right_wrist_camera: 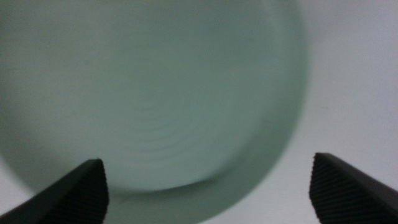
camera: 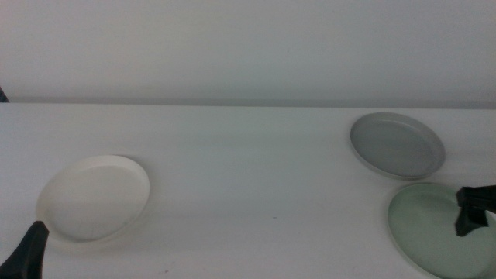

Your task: Stack the three bowls on top of each other.

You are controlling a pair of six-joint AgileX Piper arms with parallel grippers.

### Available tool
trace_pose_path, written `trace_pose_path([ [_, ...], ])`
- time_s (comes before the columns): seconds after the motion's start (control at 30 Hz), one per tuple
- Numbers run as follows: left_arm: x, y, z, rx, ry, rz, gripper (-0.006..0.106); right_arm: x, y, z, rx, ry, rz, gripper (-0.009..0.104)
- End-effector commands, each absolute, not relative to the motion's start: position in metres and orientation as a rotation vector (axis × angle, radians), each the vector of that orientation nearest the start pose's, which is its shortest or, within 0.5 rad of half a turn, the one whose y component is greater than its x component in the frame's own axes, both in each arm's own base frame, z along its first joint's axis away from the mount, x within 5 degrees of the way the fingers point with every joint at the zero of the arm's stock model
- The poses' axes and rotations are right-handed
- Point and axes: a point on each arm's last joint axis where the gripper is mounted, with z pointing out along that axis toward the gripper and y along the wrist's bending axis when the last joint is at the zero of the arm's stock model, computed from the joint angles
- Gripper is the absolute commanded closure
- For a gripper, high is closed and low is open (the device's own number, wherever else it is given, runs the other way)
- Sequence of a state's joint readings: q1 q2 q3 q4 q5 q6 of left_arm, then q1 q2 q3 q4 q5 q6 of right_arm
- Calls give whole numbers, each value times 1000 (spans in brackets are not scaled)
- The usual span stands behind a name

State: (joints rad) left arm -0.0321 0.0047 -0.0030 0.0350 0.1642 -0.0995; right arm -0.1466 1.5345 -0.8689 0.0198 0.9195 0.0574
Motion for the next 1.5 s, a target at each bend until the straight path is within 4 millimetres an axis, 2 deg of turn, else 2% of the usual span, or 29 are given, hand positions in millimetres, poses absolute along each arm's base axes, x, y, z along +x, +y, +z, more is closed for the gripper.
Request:
trace_pose_path([
  [0.0, 55, -1, 189, -40, 1633, -79, 7, 254, -51, 194, 403, 3060, 2, 13],
  [0.13, 55, -1, 189, -39, 1633, -77, 7, 255, -66, 187, 476, 3069, -6, 14],
  [0.37, 55, -1, 189, -39, 1633, -77, 7, 267, -69, 155, 483, 3115, 2, 19],
  [0.57, 55, -1, 189, -39, 1633, -77, 7, 277, -72, 129, 486, 3117, 2, 30],
  [0.67, 55, -1, 189, -39, 1633, -77, 7, 277, -72, 124, 488, 3128, 4, 48],
  [0.77, 55, -1, 189, -39, 1633, -77, 7, 277, -72, 124, 476, 3129, -3, 77],
  [0.83, 55, -1, 189, -39, 1633, -77, 7, 275, -72, 126, 447, 3154, -25, 91],
  [0.87, 55, -1, 189, -39, 1633, -77, 7, 273, -71, 128, 430, 3169, -35, 96],
  [0.97, 55, -1, 189, -39, 1633, -77, 7, 270, -65, 142, 386, 3170, -54, 97],
  [1.2, 55, -1, 189, -39, 1633, -77, 7, 261, -31, 207, 289, 3055, -63, 97],
  [1.33, 55, -1, 189, -39, 1633, -77, 7, 274, -1, 244, 191, 3000, -18, 97],
  [1.47, 55, -1, 189, -39, 1633, -77, 7, 305, 34, 255, 109, 2957, 118, 97],
])
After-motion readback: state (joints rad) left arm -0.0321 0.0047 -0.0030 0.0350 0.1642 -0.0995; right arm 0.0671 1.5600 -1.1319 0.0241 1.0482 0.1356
